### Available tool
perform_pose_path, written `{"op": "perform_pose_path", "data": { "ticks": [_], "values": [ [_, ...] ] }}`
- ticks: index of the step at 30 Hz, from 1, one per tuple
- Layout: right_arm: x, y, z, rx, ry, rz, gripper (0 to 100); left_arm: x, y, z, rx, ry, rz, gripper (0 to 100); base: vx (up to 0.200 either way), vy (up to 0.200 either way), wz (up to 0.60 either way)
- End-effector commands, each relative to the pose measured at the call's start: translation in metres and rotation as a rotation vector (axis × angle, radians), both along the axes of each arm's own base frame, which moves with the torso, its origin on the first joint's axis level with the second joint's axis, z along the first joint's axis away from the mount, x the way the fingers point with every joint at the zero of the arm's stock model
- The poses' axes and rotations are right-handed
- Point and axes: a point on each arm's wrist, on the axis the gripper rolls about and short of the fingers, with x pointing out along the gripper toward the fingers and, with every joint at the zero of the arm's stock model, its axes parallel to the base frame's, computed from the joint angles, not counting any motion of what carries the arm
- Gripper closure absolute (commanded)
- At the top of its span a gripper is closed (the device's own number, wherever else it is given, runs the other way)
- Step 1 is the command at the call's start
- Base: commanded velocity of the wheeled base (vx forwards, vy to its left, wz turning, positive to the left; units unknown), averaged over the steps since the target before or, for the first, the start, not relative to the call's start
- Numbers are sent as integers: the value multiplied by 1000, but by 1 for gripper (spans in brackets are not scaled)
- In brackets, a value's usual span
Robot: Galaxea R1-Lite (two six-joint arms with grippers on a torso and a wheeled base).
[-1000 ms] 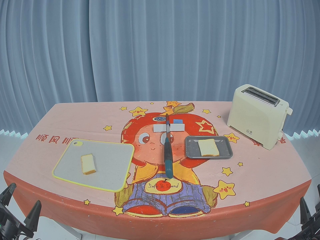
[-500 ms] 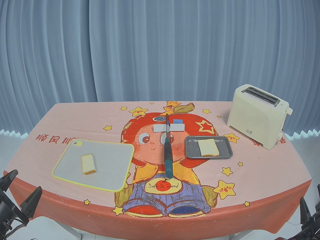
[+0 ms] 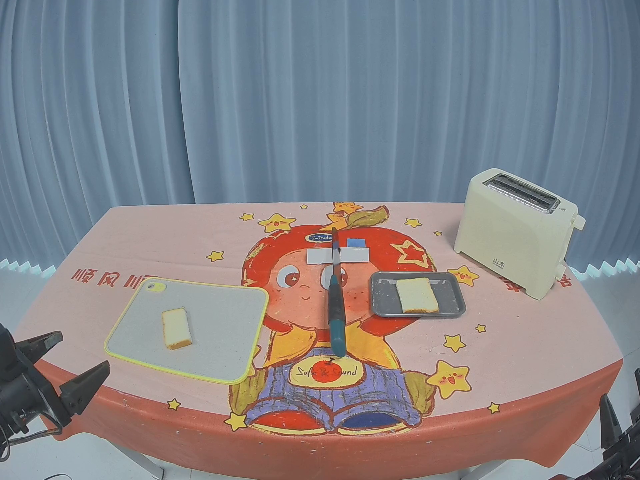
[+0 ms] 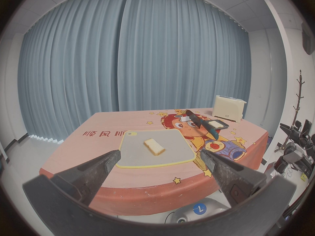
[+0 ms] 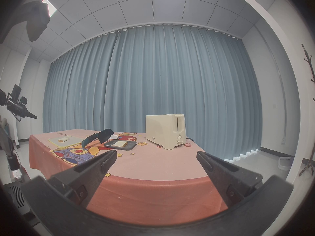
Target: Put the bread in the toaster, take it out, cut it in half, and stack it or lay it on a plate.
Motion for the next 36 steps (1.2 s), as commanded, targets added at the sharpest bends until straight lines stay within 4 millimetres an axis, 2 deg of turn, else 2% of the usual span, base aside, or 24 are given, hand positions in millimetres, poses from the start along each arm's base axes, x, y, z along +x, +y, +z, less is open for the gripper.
{"op": "perform_pose_path", "data": {
  "ticks": [1, 14, 22, 30, 36],
  "values": [
    [0, 0, -5, 0, 1, 1, 0, 22, 0, 2, 0, 79, 4, 0, 0, 0, 0],
    [0, 0, -5, 0, 1, 1, 0, 78, 2, 6, 33, 212, 79, 0, 0, 0, 0],
    [0, 0, -5, 0, 1, 1, 0, 107, 4, -4, 81, 302, 164, 0, 0, 0, 0],
    [0, 0, -5, 0, 1, 1, 0, 128, -2, -10, 92, 354, 137, 0, 0, 0, 0],
    [0, 0, -5, 0, 1, 1, 0, 147, -6, -23, 112, 418, 131, 0, 0, 0, 0]
  ]
}}
